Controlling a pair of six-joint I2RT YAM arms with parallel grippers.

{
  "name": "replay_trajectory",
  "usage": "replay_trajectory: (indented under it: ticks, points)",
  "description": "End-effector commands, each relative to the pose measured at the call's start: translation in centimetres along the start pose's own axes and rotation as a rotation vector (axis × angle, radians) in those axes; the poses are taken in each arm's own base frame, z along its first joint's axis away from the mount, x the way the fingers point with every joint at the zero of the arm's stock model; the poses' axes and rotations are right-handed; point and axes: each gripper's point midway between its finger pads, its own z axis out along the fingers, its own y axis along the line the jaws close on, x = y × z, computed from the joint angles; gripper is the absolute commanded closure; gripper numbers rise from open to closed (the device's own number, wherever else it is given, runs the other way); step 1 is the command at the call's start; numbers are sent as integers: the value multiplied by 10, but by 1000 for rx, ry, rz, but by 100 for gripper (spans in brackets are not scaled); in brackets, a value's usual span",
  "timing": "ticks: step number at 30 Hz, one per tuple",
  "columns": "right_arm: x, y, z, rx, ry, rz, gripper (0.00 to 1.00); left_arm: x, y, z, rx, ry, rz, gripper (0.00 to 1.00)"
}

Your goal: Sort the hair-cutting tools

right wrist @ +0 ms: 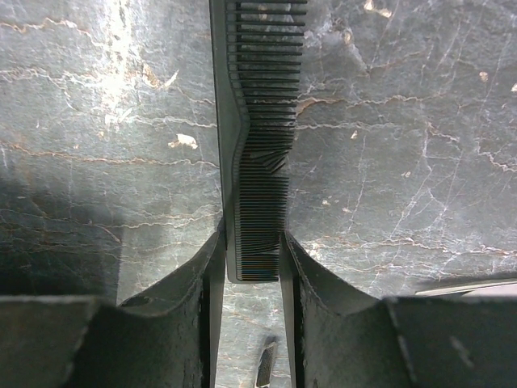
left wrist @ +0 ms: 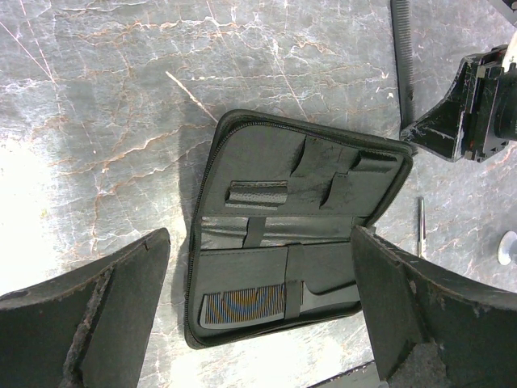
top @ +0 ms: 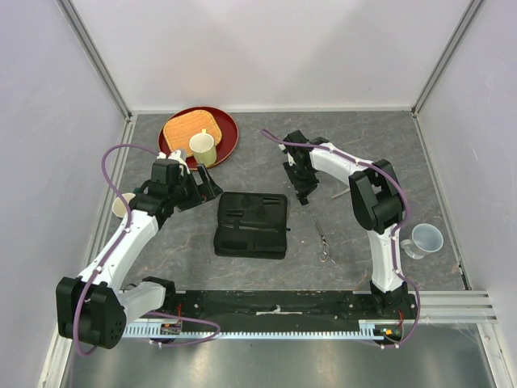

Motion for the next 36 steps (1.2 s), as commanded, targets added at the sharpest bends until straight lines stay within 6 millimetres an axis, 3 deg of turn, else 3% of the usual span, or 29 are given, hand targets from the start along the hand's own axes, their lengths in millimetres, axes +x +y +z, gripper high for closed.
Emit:
replay_trajectory:
  ticks: [1,17,27,36]
  points:
    - [6,1,-9,12,3,5,62,-7,-3,-1,24,-27,21,2]
    - [-14,2,-39,-2,-94,27,62,-6,-2,0,18,-23,18,2]
    - [-18,5,-46,-19,-115,33,61,-4,-2,0,21,-16,18,2]
    - [-27,13,-75,-77,-182,31,61,-2,-12,1,79,-5,20,2]
